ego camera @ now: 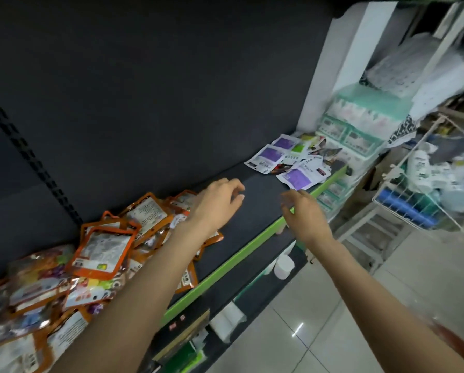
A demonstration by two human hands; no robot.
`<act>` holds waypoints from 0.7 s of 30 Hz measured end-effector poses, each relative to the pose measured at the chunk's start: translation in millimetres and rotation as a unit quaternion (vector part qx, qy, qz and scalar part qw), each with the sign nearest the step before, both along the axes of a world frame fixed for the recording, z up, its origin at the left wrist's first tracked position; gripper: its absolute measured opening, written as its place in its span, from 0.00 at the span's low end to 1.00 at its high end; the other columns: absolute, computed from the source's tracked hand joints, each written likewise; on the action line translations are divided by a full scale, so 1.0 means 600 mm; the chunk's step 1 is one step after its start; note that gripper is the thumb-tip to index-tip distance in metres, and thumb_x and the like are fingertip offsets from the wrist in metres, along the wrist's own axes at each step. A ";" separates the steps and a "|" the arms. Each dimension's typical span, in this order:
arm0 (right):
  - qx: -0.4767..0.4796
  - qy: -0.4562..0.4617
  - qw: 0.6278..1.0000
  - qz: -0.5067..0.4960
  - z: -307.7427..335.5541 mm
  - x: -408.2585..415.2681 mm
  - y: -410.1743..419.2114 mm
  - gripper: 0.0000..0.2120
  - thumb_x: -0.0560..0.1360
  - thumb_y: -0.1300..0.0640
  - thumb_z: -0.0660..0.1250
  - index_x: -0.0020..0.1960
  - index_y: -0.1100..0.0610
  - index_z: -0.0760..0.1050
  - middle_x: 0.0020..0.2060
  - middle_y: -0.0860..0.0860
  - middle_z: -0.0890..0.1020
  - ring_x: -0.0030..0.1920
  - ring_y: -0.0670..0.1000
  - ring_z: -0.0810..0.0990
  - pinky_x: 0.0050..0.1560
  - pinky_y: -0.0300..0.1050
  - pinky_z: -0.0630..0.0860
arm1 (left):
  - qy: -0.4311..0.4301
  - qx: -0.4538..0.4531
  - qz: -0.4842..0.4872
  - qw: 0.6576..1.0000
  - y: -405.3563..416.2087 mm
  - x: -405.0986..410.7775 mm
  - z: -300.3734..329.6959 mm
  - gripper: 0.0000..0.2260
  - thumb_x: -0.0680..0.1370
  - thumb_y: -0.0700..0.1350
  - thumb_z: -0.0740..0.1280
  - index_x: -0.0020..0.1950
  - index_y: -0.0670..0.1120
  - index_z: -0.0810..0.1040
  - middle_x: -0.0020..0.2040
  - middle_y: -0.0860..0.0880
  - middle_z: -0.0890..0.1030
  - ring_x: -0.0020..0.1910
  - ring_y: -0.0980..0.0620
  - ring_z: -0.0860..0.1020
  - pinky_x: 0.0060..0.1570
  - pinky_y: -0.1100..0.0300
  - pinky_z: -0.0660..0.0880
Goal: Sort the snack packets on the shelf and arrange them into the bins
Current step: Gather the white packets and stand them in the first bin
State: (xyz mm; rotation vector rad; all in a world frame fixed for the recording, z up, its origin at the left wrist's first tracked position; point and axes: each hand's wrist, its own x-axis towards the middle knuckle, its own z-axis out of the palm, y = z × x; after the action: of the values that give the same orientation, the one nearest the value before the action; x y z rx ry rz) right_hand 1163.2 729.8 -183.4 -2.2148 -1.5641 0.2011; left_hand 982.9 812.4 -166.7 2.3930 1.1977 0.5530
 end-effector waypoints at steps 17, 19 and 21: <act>-0.059 0.019 0.996 0.061 -0.064 0.379 0.252 0.17 0.79 0.59 0.59 0.67 0.58 0.70 0.60 0.57 0.73 0.61 0.59 0.72 0.58 0.53 0.72 | 0.045 -0.075 0.084 0.993 0.211 0.347 -0.099 0.09 0.79 0.46 0.63 0.58 0.47 0.77 0.53 0.49 0.77 0.50 0.51 0.76 0.50 0.53 0.76; -0.071 0.022 0.994 0.081 -0.078 0.415 0.282 0.17 0.79 0.59 0.59 0.67 0.59 0.69 0.61 0.58 0.73 0.63 0.58 0.70 0.59 0.52 0.72 | 0.058 -0.087 0.101 0.989 0.230 0.378 -0.120 0.10 0.79 0.45 0.63 0.59 0.47 0.77 0.53 0.49 0.77 0.52 0.50 0.76 0.51 0.53 0.75; -0.088 0.030 0.991 0.095 -0.096 0.440 0.307 0.19 0.79 0.59 0.59 0.69 0.58 0.67 0.63 0.58 0.72 0.65 0.58 0.69 0.60 0.53 0.72 | 0.069 -0.106 0.116 0.985 0.248 0.402 -0.142 0.11 0.79 0.44 0.63 0.61 0.47 0.76 0.55 0.48 0.76 0.55 0.49 0.76 0.53 0.52 0.75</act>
State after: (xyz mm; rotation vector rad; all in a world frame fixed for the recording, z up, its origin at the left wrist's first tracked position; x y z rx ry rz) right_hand 1427.3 913.8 -240.9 -2.1645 -1.7849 0.4757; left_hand 1223.8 961.3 -252.0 2.1562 1.5258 0.3116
